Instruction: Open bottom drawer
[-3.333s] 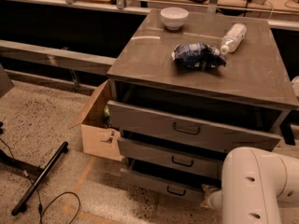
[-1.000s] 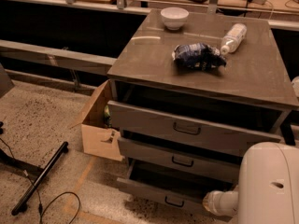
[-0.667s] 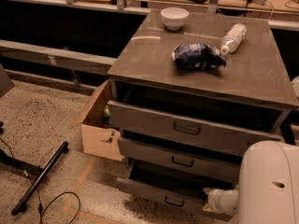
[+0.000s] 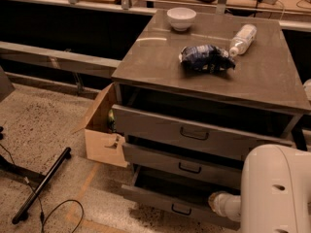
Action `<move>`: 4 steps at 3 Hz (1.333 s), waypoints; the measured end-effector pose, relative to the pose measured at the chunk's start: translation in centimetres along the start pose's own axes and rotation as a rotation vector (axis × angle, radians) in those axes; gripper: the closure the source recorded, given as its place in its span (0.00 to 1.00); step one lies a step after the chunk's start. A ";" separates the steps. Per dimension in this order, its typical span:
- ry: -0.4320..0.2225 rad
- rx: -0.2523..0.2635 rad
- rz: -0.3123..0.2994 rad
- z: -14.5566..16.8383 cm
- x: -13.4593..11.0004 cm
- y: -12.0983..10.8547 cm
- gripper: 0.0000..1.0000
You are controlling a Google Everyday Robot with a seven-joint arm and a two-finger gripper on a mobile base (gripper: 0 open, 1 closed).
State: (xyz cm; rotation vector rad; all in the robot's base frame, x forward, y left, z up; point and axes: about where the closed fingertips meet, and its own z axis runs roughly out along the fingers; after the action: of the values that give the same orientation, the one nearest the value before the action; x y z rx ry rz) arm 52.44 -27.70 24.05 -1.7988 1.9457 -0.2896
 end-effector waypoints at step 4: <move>0.016 0.007 0.107 4.8 1.9 0.0 1.00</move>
Offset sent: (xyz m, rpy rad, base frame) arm 0.0283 -0.0090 -0.0424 -0.0049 -0.0605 -0.0890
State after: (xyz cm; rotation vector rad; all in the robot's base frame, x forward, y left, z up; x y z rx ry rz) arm 54.69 -28.83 19.48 -1.6859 2.0411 -0.2754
